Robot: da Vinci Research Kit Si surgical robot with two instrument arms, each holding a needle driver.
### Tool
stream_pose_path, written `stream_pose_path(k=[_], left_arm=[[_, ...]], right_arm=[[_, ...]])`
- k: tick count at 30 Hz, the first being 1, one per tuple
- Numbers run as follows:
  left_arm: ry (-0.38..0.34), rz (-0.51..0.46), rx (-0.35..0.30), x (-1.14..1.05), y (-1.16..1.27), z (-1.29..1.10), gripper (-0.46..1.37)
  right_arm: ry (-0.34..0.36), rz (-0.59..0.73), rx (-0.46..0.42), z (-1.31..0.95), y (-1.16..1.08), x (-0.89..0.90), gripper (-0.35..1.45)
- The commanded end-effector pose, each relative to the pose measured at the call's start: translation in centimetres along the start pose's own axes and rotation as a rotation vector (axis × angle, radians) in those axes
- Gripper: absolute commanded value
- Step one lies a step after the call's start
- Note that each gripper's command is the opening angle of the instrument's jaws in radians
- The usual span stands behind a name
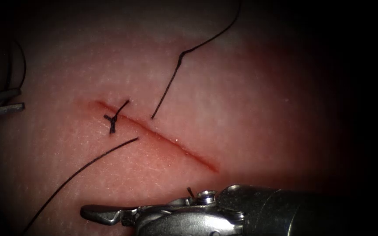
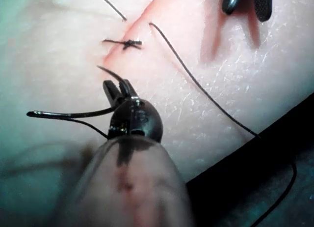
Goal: Wound Closure
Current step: Pull the string through the cut with the right gripper
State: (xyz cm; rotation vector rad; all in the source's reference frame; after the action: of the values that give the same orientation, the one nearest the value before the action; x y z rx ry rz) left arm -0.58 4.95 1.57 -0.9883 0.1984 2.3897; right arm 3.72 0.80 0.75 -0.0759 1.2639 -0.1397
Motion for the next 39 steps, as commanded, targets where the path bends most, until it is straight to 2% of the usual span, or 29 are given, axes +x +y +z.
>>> stream_pose_path(k=[1, 8, 16, 20, 27, 33, 39], left_arm=[[0.000, 0.000, -0.007, 0.00, 0.00, 0.00, -0.35], [0.000, 0.000, -0.008, 0.00, 0.00, 0.00, -0.35], [0.001, 0.000, -0.008, 0.00, 0.00, 0.00, -0.35], [0.003, 0.000, -0.006, 0.00, 0.00, 0.00, -0.35], [0.004, 0.001, -0.007, 0.00, 0.00, 0.00, -0.35], [0.005, 0.001, -0.008, 0.00, 0.00, 0.00, -0.35], [0.005, 0.001, -0.008, 0.00, 0.00, 0.00, -0.35]], right_arm=[[-0.023, -0.009, -0.015, -0.02, 0.03, -0.04, 1.25], [-0.092, 0.013, -0.060, -0.18, 0.17, -0.43, 1.22], [-0.106, 0.044, -0.153, -0.20, 0.37, -0.80, 1.24], [-0.091, 0.124, -0.216, -0.14, 0.42, -0.91, 1.31], [-0.075, 0.304, -0.240, -0.07, 0.44, -1.05, 1.30], [-0.078, 0.360, -0.254, 0.00, 0.43, -1.14, 1.24], [-0.122, 0.383, -0.298, 0.12, 0.46, -1.25, 1.32]])
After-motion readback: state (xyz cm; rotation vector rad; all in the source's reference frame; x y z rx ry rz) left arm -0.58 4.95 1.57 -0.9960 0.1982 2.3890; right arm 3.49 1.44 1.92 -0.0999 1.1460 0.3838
